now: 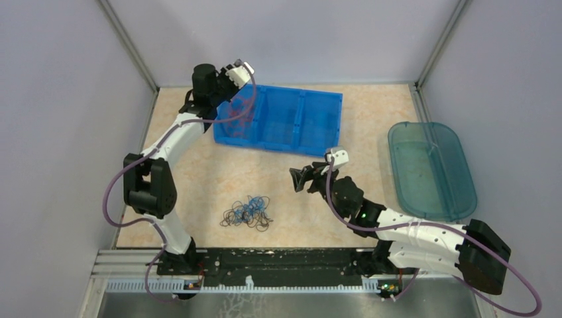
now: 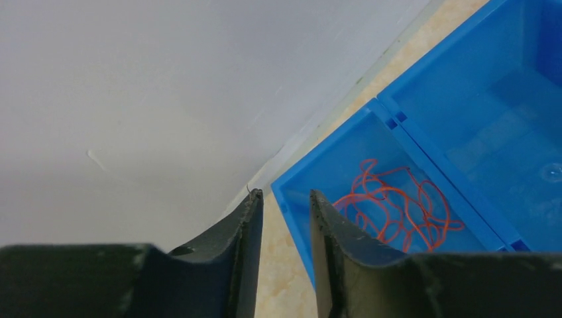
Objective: Untangle the cables
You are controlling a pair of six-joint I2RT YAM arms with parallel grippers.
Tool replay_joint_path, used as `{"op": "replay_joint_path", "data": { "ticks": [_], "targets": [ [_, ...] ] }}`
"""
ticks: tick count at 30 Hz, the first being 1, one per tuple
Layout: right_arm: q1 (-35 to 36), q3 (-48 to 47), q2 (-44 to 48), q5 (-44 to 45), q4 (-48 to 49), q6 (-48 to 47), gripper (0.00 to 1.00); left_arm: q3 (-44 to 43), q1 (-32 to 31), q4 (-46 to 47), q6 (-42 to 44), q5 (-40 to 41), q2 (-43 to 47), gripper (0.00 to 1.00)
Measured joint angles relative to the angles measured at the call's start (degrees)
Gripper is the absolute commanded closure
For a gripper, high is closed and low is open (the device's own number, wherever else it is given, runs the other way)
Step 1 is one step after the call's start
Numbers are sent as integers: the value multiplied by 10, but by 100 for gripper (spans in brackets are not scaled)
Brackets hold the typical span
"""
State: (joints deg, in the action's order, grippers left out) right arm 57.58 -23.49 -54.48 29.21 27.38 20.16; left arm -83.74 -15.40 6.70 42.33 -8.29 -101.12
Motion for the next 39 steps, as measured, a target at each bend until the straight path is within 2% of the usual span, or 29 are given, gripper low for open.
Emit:
{"op": "replay_joint_path", "data": {
  "ticks": [2,4,8,10,13,14,17,19,25,28,32,35,39],
  "targets": [
    [0,0,0,1,-1,0,17,-5,0,-16,-2,-3,-5,41],
    [0,0,0,1,-4,0,17,-10,0,-33,-3,-4,-9,32],
    [0,-2,0,0,-11,0,17,-37,0,-83,-4,-14,-11,22],
    [0,-3,0,-1,-13,0,17,-53,0,-107,-6,-25,-11,13],
    [0,-9,0,-19,-21,-1,17,-86,6,-163,-16,-61,-6,1],
    [0,-11,-2,-31,-21,-3,18,-89,9,-186,-19,-79,3,0],
    [0,-30,-25,-95,-26,-12,20,-78,18,-257,-18,-131,48,0],
    [0,-51,-58,-153,-30,-17,22,-39,24,-297,-8,-165,103,0],
    [0,-75,-180,-287,-13,-17,30,139,29,-422,54,-263,311,2],
    [0,-80,-242,-335,-4,-14,33,193,27,-474,86,-288,355,5],
    [0,-97,-297,-378,8,1,36,269,25,-529,126,-297,383,14],
    [0,-97,-301,-382,18,15,36,308,19,-545,147,-293,382,23],
    [0,-86,-289,-364,43,35,36,333,15,-552,159,-293,353,27]
  ]
}}
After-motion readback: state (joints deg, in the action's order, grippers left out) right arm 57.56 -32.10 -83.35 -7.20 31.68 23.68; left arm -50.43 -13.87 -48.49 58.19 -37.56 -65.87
